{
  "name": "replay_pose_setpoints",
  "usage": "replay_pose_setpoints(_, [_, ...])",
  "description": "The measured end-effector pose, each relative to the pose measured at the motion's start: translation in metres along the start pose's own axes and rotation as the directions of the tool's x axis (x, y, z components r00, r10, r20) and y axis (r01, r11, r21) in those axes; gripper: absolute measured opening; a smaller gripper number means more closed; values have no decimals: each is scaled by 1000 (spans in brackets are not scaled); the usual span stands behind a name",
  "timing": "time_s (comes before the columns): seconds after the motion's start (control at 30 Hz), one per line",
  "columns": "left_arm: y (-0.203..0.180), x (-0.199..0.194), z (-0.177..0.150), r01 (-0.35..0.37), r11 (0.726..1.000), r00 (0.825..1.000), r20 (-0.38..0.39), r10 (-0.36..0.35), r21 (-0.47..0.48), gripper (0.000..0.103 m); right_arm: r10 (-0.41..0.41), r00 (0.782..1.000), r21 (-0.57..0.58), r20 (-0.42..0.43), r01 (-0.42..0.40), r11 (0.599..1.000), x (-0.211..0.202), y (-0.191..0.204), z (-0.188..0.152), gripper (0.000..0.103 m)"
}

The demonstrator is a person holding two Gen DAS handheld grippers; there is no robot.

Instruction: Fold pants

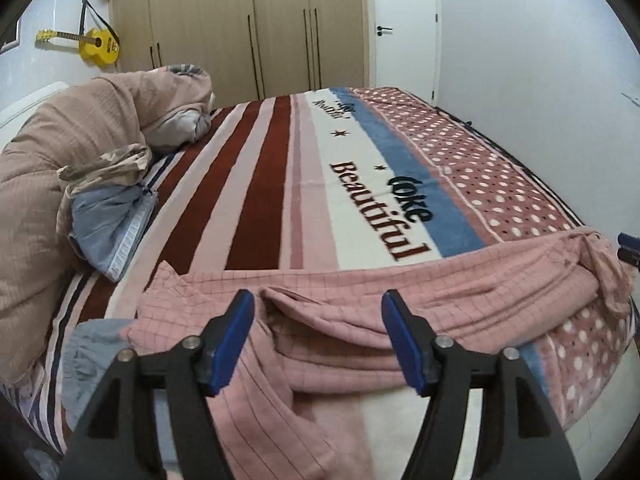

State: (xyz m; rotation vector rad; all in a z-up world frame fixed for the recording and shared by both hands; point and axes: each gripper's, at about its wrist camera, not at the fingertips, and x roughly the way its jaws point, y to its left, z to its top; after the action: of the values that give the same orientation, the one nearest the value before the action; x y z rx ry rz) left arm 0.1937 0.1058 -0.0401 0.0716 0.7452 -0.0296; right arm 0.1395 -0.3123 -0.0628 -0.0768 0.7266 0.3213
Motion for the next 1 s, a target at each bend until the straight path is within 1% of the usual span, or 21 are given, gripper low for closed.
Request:
replay_pose_setpoints(0.07, [-9, -4, -7, 9, 1000, 1000, -1, -9, 10, 67, -60, 998, -6, -27, 60, 998, -11, -5, -21, 67])
replay_pose_setpoints(0.13, [-21, -1, -16, 30, 999, 999, -33, -30, 24, 67, -102, 994, -15, -45, 101, 995, -17, -10, -44, 67])
replay_pose_setpoints(0.23, [-37, 9, -29, 62, 998, 994, -92, -60, 20, 67, -63, 994, 6, -87, 64, 998, -15, -16, -71, 68])
replay_pose_setpoints(0.27, [-42, 11, -32, 65, 998, 993, -102, -62, 17, 67, -53, 994, 0, -96, 54, 999, -14, -15, -79, 71])
replay_pose_setpoints(0.3, [-46, 13, -35, 67, 998, 992, -110, -65, 15, 67, -56, 993, -16, -101, 55, 998, -11, -14, -84, 77])
replay_pose_setpoints(0.33, [-50, 14, -37, 67, 998, 991, -116, -65, 15, 67, -78, 991, -47, -105, 74, 996, -8, -12, -90, 79])
replay_pose_setpoints(0.4, [-56, 17, -39, 62, 998, 990, -124, -59, 21, 67, -151, 983, -126, -101, 138, 982, 0, -6, -100, 80])
replay_pose_setpoints(0.43, [-59, 18, -39, 57, 998, 991, -125, -53, 25, 67, -196, 976, -177, -97, 177, 968, 5, -2, -104, 80])
replay_pose_setpoints(0.53, [-63, 19, -39, 45, 999, 991, -124, -42, 26, 67, -265, 962, -291, -68, 235, 927, 12, 5, -113, 78])
replay_pose_setpoints(0.57, [-64, 19, -39, 43, 999, 992, -122, -40, 23, 67, -279, 958, -311, -57, 249, 917, 12, 5, -114, 75])
replay_pose_setpoints(0.6, [-64, 20, -39, 40, 999, 992, -119, -38, 20, 67, -301, 953, -324, -42, 272, 906, 12, 3, -114, 63])
replay_pose_setpoints(0.63, [-64, 20, -39, 37, 999, 993, -115, -34, 17, 67, -326, 945, -328, -31, 298, 896, 11, 0, -113, 54])
replay_pose_setpoints(0.67, [-63, 22, -39, 34, 999, 993, -113, -32, 13, 67, -349, 937, -326, -29, 321, 889, 11, -6, -112, 37])
replay_pose_setpoints(0.7, [-62, 23, -39, 31, 999, 993, -111, -30, 8, 67, -359, 933, -320, -32, 331, 888, 11, -12, -109, 25])
replay_pose_setpoints(0.77, [-62, 26, -39, 28, 1000, 994, -106, -27, 0, 67, -350, 936, -299, -32, 326, 897, 6, -23, -102, 12])
replay_pose_setpoints(0.87, [-61, 31, -37, 24, 1000, 995, -100, -25, -14, 67, -350, 936, -265, 20, 343, 901, -8, -35, -82, 7])
replay_pose_setpoints(1.0, [-60, 35, -30, 16, 1000, 996, -84, -18, -17, 67, -359, 931, -214, 65, 365, 906, -21, -57, -47, 5])
